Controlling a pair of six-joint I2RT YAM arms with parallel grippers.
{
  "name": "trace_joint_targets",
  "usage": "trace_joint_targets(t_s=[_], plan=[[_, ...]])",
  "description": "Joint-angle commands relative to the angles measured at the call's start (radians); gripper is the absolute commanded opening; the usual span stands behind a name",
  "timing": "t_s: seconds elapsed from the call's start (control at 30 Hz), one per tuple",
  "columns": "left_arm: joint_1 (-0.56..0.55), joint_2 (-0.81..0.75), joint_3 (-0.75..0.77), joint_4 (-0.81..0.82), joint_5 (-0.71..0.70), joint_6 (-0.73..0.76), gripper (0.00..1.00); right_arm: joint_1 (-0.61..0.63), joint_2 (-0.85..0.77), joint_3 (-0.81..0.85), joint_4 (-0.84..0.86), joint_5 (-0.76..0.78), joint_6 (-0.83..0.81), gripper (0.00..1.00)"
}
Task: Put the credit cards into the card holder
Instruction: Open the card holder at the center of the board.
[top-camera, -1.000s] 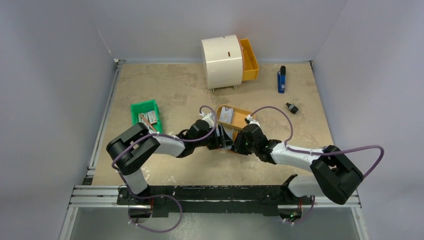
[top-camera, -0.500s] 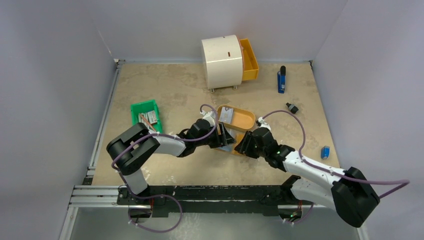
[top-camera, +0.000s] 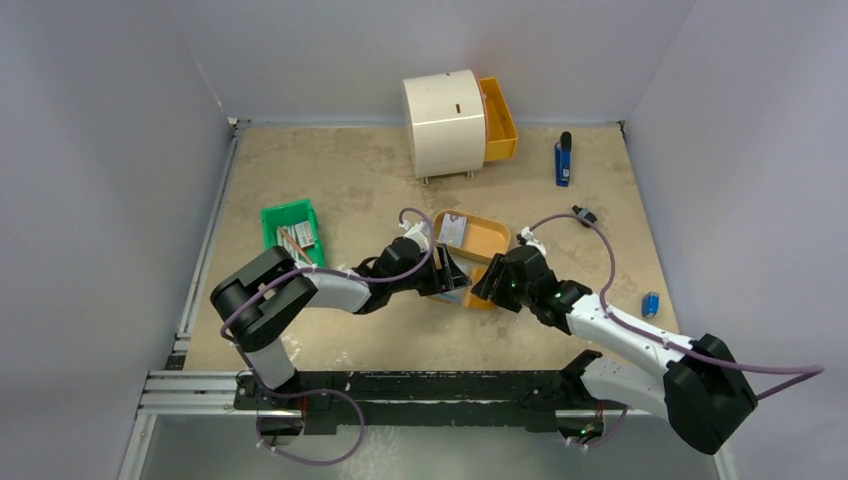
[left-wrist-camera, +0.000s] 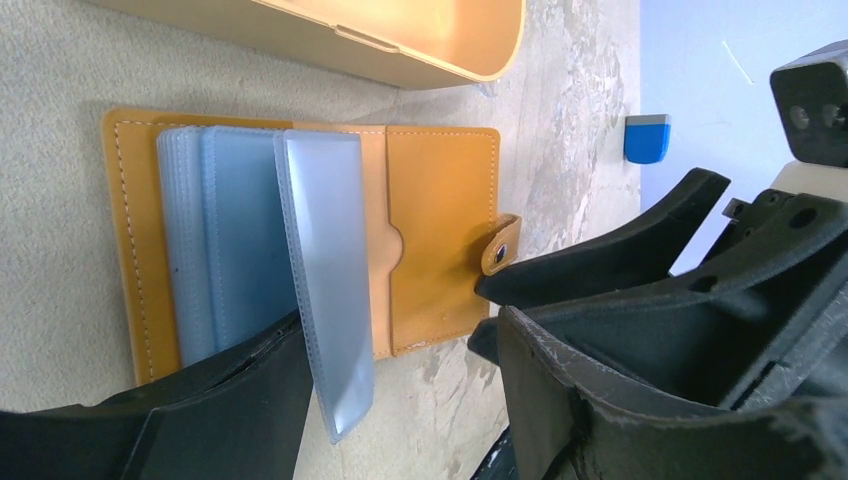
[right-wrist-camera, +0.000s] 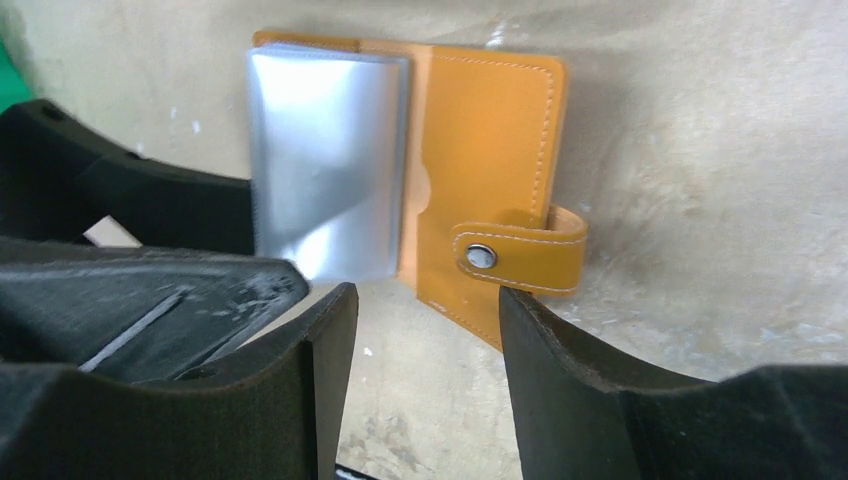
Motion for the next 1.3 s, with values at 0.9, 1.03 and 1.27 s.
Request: trace_joint_targets(t_s=[0.9,1.03,1.27], plan=[[-0.041,0.059,0.168,0.051,0.046,-0.011,0.63,-0.158,0.055,-0.214,0.222,-0.110,-0.005,0.00],[-0.040,-0.082,0.146,-0.156,-0.130,0.070,0.67,-0.165,0.038,-0.246,0.276,-0.135,-0.001,0.00],[-0.033,-0.293,0.068,-0.519,-0.415,0.117,0.69,-0.171,0.132,-0.248,0.345,-0.179,-0.020,0.00]])
